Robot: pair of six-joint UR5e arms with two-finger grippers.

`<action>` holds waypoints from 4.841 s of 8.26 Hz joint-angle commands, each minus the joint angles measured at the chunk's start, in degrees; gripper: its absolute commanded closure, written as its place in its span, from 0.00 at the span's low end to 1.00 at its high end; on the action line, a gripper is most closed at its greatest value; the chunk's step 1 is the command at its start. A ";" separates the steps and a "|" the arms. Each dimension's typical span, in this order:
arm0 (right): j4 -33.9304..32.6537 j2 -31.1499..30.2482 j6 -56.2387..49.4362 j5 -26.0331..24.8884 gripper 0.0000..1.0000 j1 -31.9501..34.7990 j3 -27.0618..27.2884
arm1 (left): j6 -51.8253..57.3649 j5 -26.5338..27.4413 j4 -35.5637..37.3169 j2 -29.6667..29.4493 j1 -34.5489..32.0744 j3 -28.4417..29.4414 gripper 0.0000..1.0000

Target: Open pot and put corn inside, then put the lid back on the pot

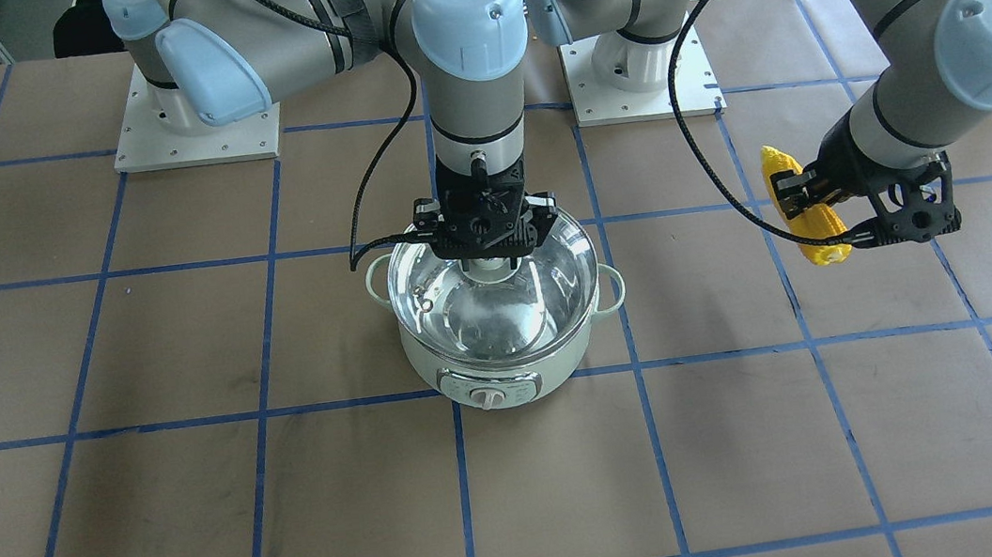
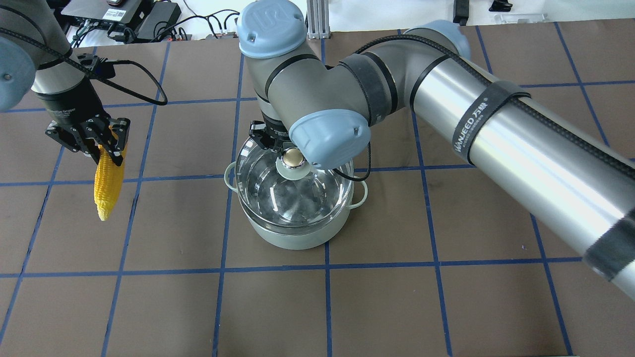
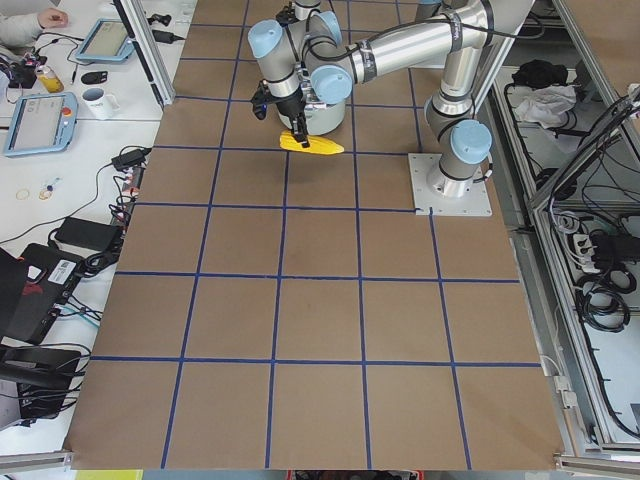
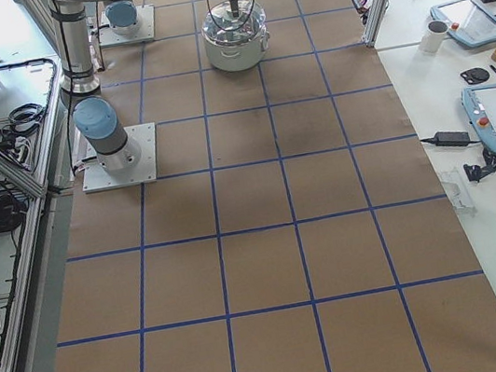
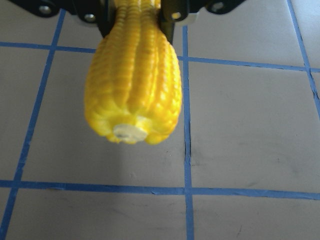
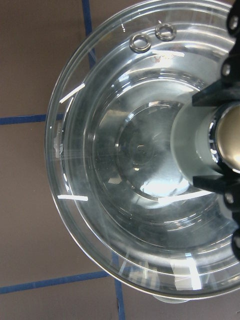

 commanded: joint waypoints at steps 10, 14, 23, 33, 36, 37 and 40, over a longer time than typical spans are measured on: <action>24.72 -20.18 -31.48 -0.68 0.74 -26.82 0.51 | -20.19 -10.32 5.02 2.15 -25.49 0.53 1.00; 24.81 -20.27 -31.48 -0.51 0.74 -26.82 0.60 | -20.19 -11.20 13.53 -3.29 -29.54 0.53 1.00; 24.81 -20.27 -31.48 -0.24 0.74 -26.82 0.60 | -20.01 -12.96 15.14 -10.25 -29.55 0.35 0.00; 18.79 -14.24 -23.79 -0.33 0.74 -16.76 -0.28 | -9.57 -2.41 2.40 -0.25 -17.00 10.46 0.00; 8.84 -6.40 -7.71 -0.59 0.74 -4.69 -0.45 | -8.15 -1.28 2.74 2.32 -15.92 10.20 0.00; 7.33 -4.99 -6.53 -0.68 0.74 -2.67 -0.54 | -8.15 -1.01 2.83 2.32 -15.92 10.11 0.00; 3.63 -1.91 -2.92 -0.50 0.74 0.06 -0.63 | -8.85 -1.79 2.83 3.28 -16.36 9.49 0.00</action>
